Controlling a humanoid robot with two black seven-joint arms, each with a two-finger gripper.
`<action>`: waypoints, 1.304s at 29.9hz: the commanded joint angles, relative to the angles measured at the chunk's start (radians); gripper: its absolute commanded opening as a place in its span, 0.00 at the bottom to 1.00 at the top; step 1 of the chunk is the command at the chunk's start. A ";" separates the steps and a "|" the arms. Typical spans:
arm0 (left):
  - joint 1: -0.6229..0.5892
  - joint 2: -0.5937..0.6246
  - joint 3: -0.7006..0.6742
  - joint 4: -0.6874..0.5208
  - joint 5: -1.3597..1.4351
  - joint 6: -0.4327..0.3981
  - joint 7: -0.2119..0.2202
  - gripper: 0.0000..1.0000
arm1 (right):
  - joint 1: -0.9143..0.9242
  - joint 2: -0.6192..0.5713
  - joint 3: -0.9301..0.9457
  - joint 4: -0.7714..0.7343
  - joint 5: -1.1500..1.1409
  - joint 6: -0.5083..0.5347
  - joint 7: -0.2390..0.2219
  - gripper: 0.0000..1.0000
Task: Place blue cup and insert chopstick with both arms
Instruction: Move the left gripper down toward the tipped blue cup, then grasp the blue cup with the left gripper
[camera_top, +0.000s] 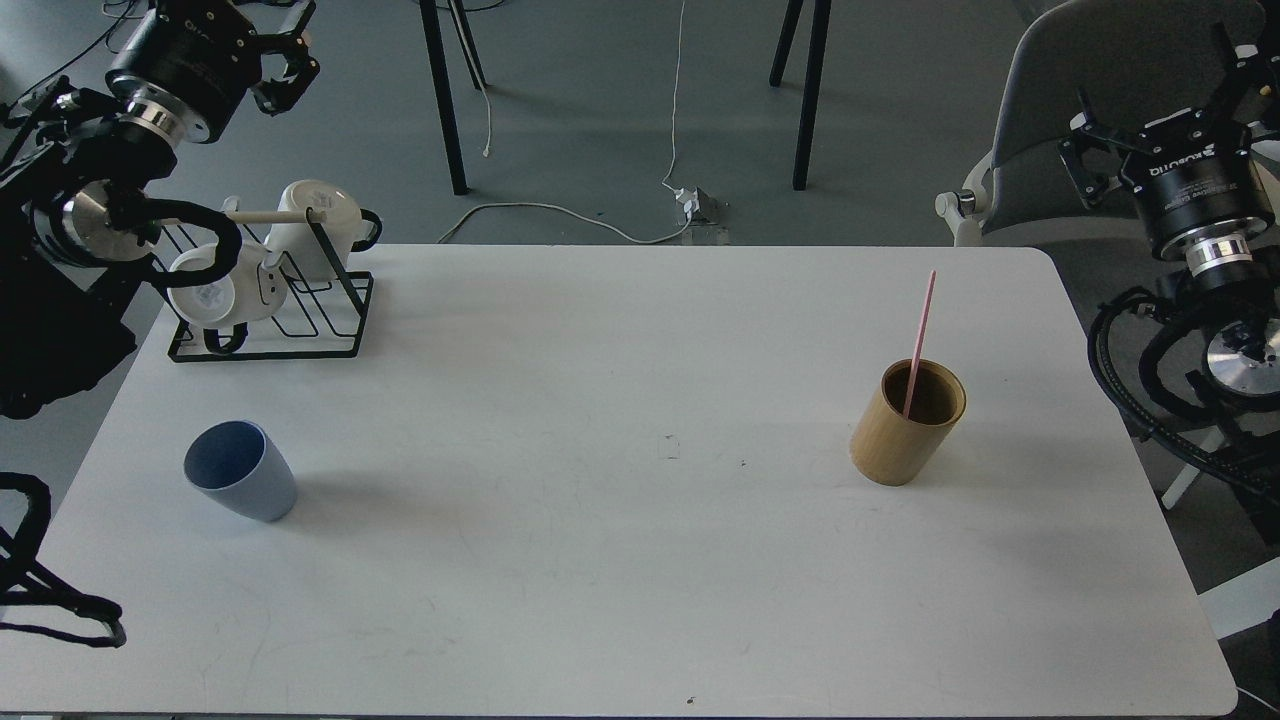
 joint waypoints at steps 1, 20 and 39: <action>-0.007 0.063 0.008 -0.113 0.181 0.000 0.005 0.96 | 0.003 -0.005 -0.001 0.001 0.000 0.000 0.000 1.00; 0.027 0.656 0.296 -0.851 1.105 0.107 0.002 0.96 | 0.014 -0.054 -0.001 -0.005 0.000 0.000 -0.001 1.00; 0.280 0.641 0.414 -0.572 1.526 0.366 -0.113 0.81 | 0.014 -0.054 -0.007 -0.004 0.000 0.000 -0.001 1.00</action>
